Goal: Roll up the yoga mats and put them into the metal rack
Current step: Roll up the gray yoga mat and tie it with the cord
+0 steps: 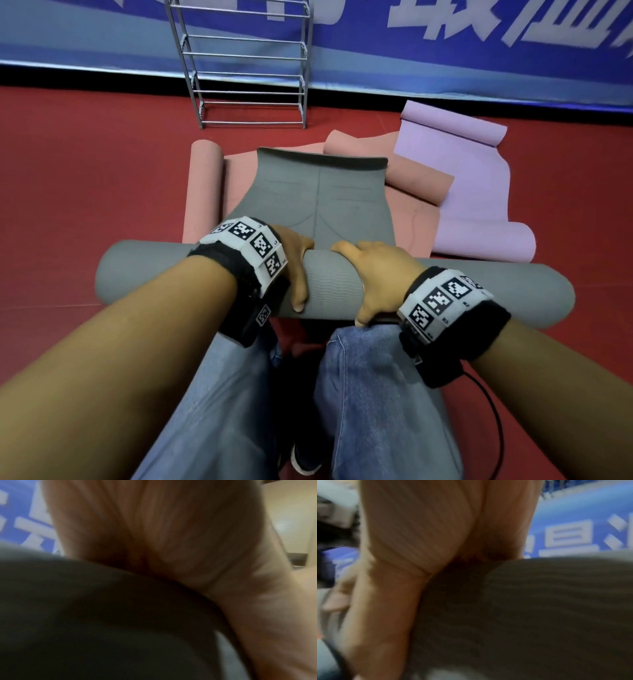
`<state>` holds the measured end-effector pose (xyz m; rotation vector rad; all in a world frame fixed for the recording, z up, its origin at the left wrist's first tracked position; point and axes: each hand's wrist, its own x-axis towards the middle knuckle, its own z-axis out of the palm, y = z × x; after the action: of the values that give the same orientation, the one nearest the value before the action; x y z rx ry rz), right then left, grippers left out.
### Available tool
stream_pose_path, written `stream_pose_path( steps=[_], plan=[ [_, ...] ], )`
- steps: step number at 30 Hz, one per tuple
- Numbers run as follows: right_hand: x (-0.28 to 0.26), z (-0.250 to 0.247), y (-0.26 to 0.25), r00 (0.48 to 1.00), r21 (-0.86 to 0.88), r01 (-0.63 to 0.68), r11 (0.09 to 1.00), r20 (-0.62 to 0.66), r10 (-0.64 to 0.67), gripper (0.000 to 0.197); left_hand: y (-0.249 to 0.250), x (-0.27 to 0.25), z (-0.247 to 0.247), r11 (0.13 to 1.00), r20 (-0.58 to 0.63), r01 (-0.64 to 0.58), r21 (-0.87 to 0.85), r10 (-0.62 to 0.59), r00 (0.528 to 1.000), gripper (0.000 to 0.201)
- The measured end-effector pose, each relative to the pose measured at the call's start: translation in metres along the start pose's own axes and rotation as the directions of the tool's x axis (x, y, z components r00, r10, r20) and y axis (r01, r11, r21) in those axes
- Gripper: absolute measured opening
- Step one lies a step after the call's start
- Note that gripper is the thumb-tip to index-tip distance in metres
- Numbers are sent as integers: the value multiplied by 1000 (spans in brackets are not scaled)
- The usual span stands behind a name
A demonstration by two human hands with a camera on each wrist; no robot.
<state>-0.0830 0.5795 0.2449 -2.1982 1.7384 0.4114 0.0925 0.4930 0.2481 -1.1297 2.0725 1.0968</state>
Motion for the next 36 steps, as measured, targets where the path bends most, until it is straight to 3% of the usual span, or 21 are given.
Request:
stream_pose_path(
  steps=[1,3,5,8,11,17,23,32,36],
  plan=[
    [4,2,0,1000,40,4,999,18,-4,111,-2,1,2,1000,-23,5,-24,-6,1000,68],
    [12,6,3,999,98,14,995,43,-18,109,-4,2,7,999,-105,32,-19,-34,994,90],
    [18,4,8,998,140,13,990,66,-22,106,2,-2,12,987,-183,55,152,-27,983,108],
    [26,-2,15,992,181,23,983,117,-45,105,15,-7,32,902,-339,122,415,28,940,114],
    [31,-5,17,985,209,24,978,163,-59,108,16,-6,45,904,-430,151,401,40,902,110],
    [25,-1,14,995,206,16,978,89,-35,120,16,-5,26,947,-360,136,292,-23,933,105],
    [8,7,4,994,-36,9,999,-105,-13,131,8,3,9,974,-285,126,189,-68,956,100],
    [15,9,7,991,46,56,997,-124,-49,113,7,8,3,978,-230,154,141,-119,966,69],
    [22,13,11,993,104,66,992,-99,-56,110,2,8,15,980,-298,121,157,-70,952,82]
  ],
)
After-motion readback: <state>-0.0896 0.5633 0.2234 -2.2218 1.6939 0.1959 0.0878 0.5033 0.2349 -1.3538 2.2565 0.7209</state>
